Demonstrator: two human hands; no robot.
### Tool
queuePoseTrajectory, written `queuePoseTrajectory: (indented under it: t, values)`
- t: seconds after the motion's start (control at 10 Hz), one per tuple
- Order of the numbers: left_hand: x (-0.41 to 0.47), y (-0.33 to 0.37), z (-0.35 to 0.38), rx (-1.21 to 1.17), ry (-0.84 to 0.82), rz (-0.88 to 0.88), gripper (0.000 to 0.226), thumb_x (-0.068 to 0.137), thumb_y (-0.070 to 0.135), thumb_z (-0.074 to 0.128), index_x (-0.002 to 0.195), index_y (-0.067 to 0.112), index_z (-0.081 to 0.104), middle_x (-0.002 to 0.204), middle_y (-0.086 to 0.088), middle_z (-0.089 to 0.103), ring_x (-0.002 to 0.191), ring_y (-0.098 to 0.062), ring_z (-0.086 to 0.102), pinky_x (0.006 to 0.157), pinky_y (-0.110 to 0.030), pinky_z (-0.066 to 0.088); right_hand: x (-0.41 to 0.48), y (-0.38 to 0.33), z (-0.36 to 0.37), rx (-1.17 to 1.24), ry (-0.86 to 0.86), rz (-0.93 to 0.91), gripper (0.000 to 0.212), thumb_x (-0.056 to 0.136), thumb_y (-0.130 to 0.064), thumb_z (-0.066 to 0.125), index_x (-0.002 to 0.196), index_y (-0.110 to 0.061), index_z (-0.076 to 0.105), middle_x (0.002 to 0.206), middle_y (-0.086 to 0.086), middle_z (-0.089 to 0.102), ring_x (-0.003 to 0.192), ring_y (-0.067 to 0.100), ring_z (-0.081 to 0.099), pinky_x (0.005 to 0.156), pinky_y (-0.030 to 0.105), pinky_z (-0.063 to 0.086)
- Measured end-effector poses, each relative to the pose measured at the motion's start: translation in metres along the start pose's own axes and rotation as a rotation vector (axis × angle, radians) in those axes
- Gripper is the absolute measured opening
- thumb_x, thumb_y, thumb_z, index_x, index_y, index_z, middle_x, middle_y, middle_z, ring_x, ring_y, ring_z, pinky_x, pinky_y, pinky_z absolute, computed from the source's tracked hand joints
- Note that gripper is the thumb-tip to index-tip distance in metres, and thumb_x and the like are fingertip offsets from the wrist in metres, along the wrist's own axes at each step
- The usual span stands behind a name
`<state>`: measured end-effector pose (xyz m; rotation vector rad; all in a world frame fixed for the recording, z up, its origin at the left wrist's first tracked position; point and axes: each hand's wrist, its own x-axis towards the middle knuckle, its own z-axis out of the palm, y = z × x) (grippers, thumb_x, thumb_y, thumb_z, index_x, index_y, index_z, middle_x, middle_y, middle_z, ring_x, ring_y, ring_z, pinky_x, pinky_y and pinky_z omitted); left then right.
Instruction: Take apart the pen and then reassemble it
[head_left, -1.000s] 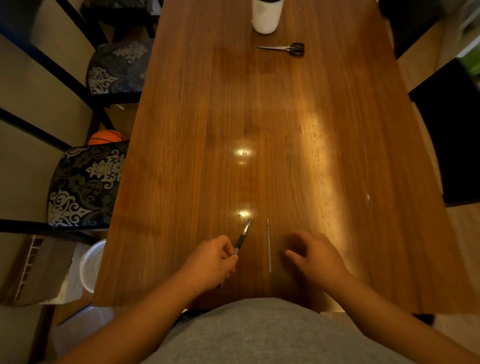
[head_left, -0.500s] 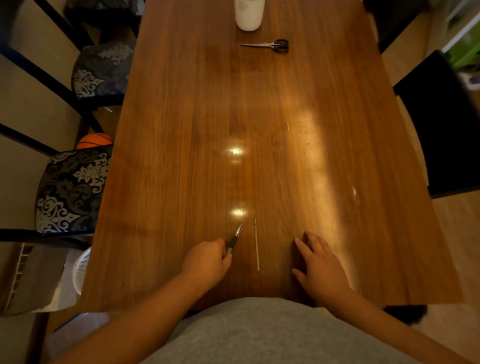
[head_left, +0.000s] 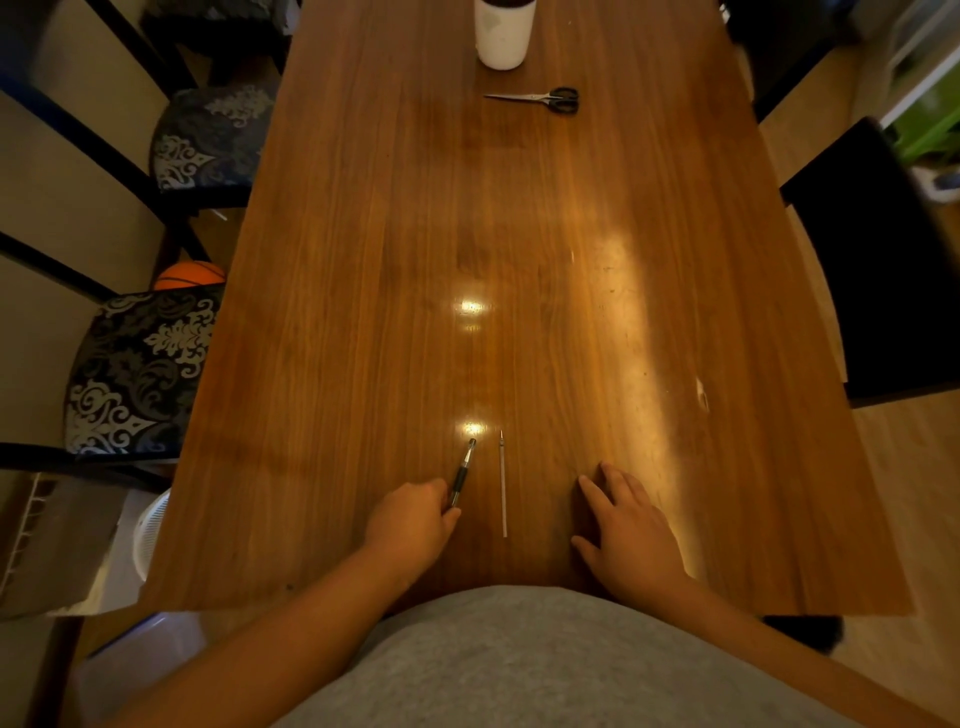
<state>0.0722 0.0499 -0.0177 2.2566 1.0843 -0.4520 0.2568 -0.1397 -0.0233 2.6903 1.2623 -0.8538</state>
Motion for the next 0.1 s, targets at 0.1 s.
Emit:
queuePoseTrajectory:
  t: [0.1]
  values:
    - [-0.0053,-0.0092,0.0042,-0.053,-0.013,-0.023,0.024,0.092,0.044,0.055,0.082,0.022,0.057,0.068,0.004,0.062,0.061,-0.013,0.06,0.053,-0.032,0.049,0.0009,-0.0021,-0.0045,-0.024,-0.013,0.002,0.081,0.083,-0.052,0.06,0.151,-0.029,0.021,0.162,0.004,0.013,0.148,0.026,0.012,0.115,0.043,0.031]
